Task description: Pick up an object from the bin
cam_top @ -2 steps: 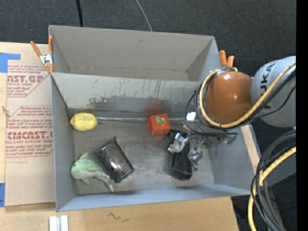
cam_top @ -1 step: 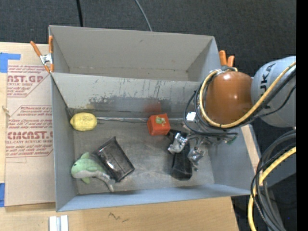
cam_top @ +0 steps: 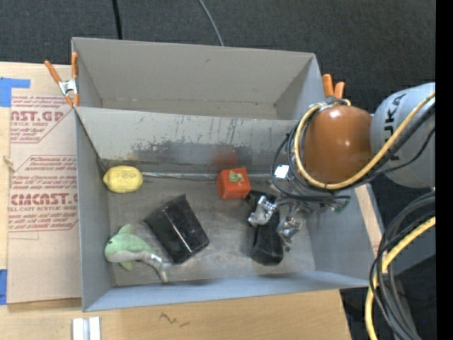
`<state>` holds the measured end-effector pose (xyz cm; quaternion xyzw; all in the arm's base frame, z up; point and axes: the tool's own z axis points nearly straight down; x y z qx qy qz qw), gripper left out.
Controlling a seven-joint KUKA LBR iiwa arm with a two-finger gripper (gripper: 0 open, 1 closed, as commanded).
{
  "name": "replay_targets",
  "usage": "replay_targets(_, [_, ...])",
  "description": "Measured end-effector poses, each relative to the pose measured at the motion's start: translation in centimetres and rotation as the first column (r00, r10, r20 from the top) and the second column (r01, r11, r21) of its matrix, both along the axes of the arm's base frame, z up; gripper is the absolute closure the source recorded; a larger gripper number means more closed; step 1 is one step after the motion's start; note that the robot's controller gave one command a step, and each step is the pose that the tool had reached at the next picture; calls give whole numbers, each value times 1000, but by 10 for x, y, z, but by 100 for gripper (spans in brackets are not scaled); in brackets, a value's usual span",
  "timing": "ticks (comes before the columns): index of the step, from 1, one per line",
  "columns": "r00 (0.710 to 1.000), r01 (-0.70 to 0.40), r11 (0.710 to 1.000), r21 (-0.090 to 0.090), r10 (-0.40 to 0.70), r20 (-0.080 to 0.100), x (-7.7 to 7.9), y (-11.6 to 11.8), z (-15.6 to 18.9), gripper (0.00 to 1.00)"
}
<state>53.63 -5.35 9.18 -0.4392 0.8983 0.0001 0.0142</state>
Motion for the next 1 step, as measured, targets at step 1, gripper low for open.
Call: replay_targets(1, [1000, 0, 1000, -5, 0, -7, -3, -2, 6, 100])
